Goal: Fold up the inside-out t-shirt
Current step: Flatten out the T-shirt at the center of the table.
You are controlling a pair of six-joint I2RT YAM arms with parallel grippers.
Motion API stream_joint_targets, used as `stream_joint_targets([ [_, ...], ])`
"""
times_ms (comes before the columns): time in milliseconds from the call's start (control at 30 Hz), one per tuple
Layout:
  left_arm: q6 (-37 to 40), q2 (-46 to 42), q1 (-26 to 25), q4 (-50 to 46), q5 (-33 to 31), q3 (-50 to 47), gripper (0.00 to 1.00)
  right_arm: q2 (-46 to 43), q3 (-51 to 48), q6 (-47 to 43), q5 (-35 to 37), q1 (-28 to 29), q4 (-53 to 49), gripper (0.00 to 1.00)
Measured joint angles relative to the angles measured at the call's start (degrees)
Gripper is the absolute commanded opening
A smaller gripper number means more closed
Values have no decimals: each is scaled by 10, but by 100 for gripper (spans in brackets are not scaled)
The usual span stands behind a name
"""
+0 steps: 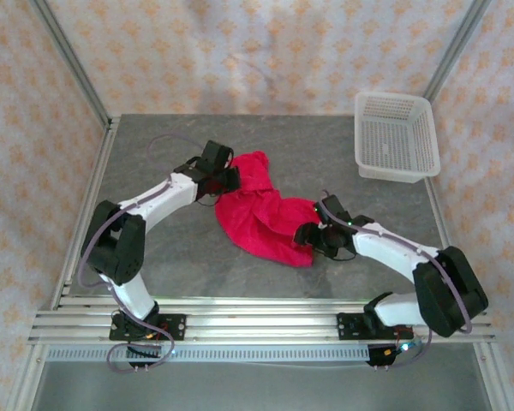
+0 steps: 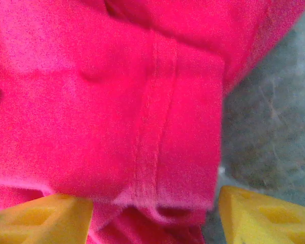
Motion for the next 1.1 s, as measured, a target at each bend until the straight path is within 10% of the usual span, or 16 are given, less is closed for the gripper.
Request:
stream_joint_targets([
  [200,16,-74,8,-70,-42,13,0,51,32,17,14,0,37,0],
  [600,-16,-282,153,-186,-141,40,0,-69,305,-94,158,-8,-195,0],
  [1100,-36,-435,162,-217,-217,161,0,-145,566,-180,252,-30,-300,0],
])
